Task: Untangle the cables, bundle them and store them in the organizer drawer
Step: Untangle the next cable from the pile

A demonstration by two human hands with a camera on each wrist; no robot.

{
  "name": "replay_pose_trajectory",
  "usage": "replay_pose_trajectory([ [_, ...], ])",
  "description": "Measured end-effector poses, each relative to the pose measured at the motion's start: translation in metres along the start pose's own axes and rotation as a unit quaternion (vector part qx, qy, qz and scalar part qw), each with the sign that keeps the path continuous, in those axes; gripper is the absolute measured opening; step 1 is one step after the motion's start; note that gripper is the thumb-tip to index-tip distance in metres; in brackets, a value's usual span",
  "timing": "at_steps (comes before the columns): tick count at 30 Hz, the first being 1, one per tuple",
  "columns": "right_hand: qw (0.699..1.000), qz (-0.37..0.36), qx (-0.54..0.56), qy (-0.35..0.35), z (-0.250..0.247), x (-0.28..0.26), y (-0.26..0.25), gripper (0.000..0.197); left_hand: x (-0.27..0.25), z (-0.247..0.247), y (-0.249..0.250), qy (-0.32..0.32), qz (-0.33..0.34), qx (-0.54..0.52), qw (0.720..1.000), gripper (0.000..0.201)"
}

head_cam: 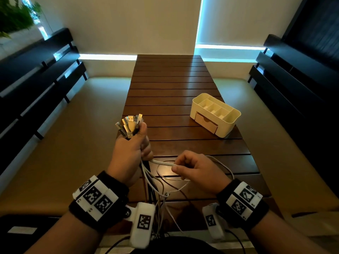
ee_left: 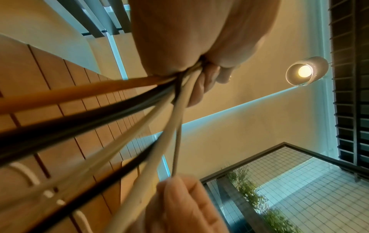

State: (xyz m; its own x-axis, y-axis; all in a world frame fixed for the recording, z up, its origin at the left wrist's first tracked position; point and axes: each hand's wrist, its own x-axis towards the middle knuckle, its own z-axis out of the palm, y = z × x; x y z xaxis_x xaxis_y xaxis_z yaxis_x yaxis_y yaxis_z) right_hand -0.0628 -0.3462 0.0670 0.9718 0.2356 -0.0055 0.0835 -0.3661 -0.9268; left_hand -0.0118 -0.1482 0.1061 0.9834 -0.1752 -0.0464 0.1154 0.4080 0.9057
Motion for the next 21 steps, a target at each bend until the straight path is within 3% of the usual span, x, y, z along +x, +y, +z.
replay_pose_trajectory([
  [5,0.998,0.046,-0.029,0.037,-0.018,-0.001,0.016,0.009,0.005,-0.013,0.015,0.027,0.005,0.001,1.000,0.032],
  [10,0.996,0.039,-0.031,0.071,-0.015,0.003,0.004,0.009,0.004,-0.011,0.014,-0.041,0.013,0.115,0.992,0.007],
  [12,0.996,0.022,-0.032,0.086,-0.012,0.006,-0.008,0.009,0.002,-0.004,0.009,-0.064,0.018,0.142,0.988,0.014],
  [17,0.995,0.012,-0.028,0.094,-0.013,0.008,-0.025,0.007,-0.002,0.007,0.006,-0.098,0.016,0.189,0.977,0.008],
  [21,0.995,0.008,0.014,0.101,-0.009,0.005,-0.024,0.006,-0.003,0.009,0.001,-0.120,-0.004,0.218,0.969,0.018],
])
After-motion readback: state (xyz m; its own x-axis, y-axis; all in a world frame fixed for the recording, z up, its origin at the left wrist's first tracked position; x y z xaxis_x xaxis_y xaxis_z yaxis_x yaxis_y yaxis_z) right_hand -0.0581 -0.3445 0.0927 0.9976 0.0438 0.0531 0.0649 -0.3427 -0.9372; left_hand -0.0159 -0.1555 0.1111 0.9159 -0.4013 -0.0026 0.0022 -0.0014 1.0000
